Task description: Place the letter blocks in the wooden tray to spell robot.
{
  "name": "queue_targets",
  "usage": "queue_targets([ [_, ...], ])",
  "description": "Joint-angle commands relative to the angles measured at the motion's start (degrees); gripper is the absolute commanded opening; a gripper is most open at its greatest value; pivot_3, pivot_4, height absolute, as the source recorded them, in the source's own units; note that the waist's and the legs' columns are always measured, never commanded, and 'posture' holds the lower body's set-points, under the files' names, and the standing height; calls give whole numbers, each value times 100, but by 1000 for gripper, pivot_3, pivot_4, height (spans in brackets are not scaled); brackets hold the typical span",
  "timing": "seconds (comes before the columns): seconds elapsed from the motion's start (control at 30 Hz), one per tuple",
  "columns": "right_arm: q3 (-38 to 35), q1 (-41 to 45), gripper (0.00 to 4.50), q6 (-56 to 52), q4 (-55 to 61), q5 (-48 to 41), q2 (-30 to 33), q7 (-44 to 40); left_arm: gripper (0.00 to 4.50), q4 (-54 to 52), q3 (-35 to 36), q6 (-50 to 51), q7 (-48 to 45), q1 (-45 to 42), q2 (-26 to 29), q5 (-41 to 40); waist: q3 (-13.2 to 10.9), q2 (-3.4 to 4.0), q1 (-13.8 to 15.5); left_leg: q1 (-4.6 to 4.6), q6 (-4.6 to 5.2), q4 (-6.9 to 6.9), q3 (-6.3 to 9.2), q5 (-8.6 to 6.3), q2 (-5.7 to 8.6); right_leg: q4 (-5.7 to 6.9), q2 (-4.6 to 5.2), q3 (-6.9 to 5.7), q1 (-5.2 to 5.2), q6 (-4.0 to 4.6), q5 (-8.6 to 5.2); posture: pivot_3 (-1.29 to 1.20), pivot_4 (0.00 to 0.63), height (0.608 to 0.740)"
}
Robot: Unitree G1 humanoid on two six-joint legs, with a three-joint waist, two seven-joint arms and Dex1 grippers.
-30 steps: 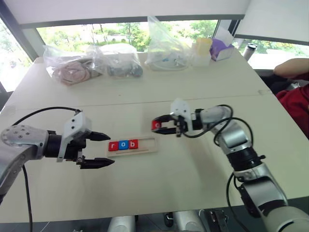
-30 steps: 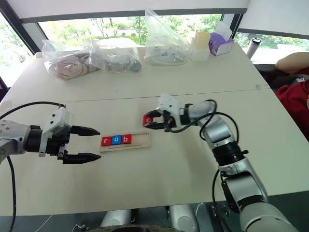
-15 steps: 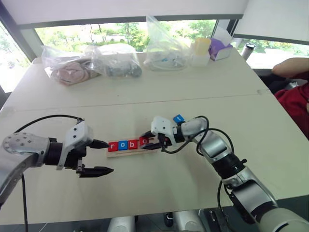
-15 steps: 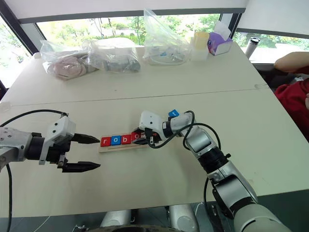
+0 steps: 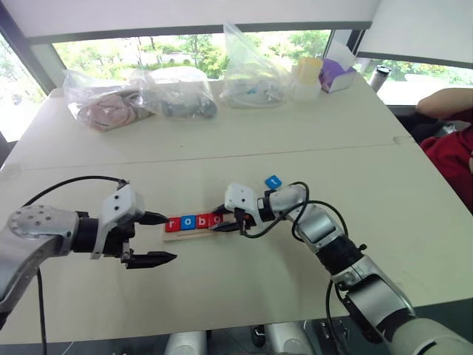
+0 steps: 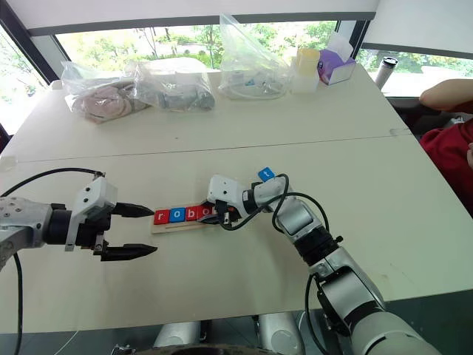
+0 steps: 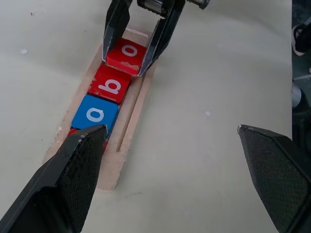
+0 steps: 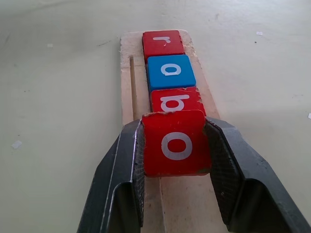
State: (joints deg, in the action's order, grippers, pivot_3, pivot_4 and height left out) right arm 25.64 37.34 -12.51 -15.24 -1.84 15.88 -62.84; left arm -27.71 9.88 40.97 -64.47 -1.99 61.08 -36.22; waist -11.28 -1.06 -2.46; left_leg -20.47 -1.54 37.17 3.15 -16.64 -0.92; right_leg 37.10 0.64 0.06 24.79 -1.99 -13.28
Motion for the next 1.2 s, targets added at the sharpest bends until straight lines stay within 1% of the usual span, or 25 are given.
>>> queue_targets([
  [0.03, -22, 140, 1204, 204, -40, 50, -52, 13, 4500, -86, 36, -14, 47, -56, 5, -18, 0, 0, 0, 0, 0, 0, 0, 0, 0, 0, 0, 0, 0, 0, 0, 0, 150, 740],
  [0.1, -27, 145, 2260, 297, -101, 109, -59, 44, 4500, -92, 28, -6, 67, -68, -4, -25, 0, 0, -2, 1, 0, 0, 0, 0, 0, 0, 0, 0, 0, -1, 1, 0, 150, 740],
  [0.13, -31, 147, 2632, 343, -133, 144, -71, 89, 4500, -95, 22, 1, 79, -79, -9, -31, 0, 0, -2, 0, 0, 0, 0, 0, 0, 0, 0, 0, 0, -2, 1, 0, 150, 740],
  [0.17, -35, 148, 3118, 374, -156, 167, -80, 118, 4500, -98, 17, 6, 88, -87, -13, -34, 0, 0, -1, 1, 0, 0, 0, 0, 0, 0, 0, 0, 0, -1, 0, 0, 150, 740],
  [0.23, -37, 155, 4187, 430, -187, 203, -97, 166, 4500, -108, -1, 16, 103, -105, -25, -46, 0, 0, -3, 0, 0, 0, 1, 0, 0, 0, 0, 0, 0, -1, 0, 0, 150, 740],
  [0.27, -41, 158, 4446, 441, -191, 209, -103, 178, 4500, -112, -11, 19, 108, -113, -30, -50, 0, 0, -4, 1, 0, 0, 0, 0, 0, 0, 0, 1, 0, -2, 1, 0, 150, 740],
  [0.47, -285, 220, 4446, 240, 8, 11, -105, 175, 4500, -70, -60, 14, 102, -185, -46, -36, 0, 0, -1, 0, 0, 0, 0, 0, 0, 0, 0, 0, 0, -1, 1, 0, 150, 740],
  [0.6, -840, 251, 4446, -408, 569, -461, 88, 187, 4500, -113, 16, 43, 119, -208, -50, -98, -1, 1, 4, -2, 0, -1, 1, 0, 0, 0, 1, 0, 1, -2, 2, 0, 150, 740],
  [0.67, -1422, 265, 4446, -1042, 975, -763, 229, 559, 4500, -134, 174, 162, 207, -336, -129, -326, -1, 1, 21, -2, 0, 0, 2, 0, 0, -1, 2, 0, 0, -2, 2, 0, 150, 740],
  [0.73, -1985, 111, 4446, -1719, 1494, -912, 408, 1102, 4500, -144, 321, 314, 315, -542, -217, -577, 1, -1, 53, -6, 0, 1, 7, 0, 1, -1, 4, -1, 0, -2, 2, 0, 150, 740],
  [0.8, -2216, -133, 4446, -2160, 1884, -812, 524, 1616, 4500, -145, 365, 402, 388, -687, -283, -724, 2, -3, 74, -7, 0, 3, 9, 0, 3, -2, 6, -2, -1, -2, 2, 0, 150, 740],
  [0.9, -2250, -477, 4446, -2500, 2219, -589, 574, 2224, 4500, -106, 321, 474, 478, -875, -364, -843, 3, -5, 71, -3, 0, -2, 8, 0, 3, -3, 4, -1, -2, -2, 1, 0, 150, 740],
  [0.97, -2227, -671, 4446, -2581, 2159, -447, 518, 2593, 4500, -40, 216, 505, 494, -1032, -418, -874, 2, -3, 24, -2, 0, -5, 7, 0, 2, -3, 2, 0, -1, -2, 1, 0, 150, 740],
  [1.07, -2134, -737, 4446, -2807, 1878, -232, 456, 3062, 4500, 67, 73, 488, 479, -1171, -458, -826, 1, -1, -24, 1, 0, -5, 0, 0, 2, 0, -1, 7, 1, -1, 0, 0, 150, 740],
  [1.2, -2016, -710, 4446, -2957, 1664, -163, 255, 3415, 4500, 329, -73, 386, 456, -1293, -489, -676, 1, -1, -17, 4, 0, -4, -2, 0, 1, 1, -6, 10, 1, 7, -4, 0, 150, 740],
])
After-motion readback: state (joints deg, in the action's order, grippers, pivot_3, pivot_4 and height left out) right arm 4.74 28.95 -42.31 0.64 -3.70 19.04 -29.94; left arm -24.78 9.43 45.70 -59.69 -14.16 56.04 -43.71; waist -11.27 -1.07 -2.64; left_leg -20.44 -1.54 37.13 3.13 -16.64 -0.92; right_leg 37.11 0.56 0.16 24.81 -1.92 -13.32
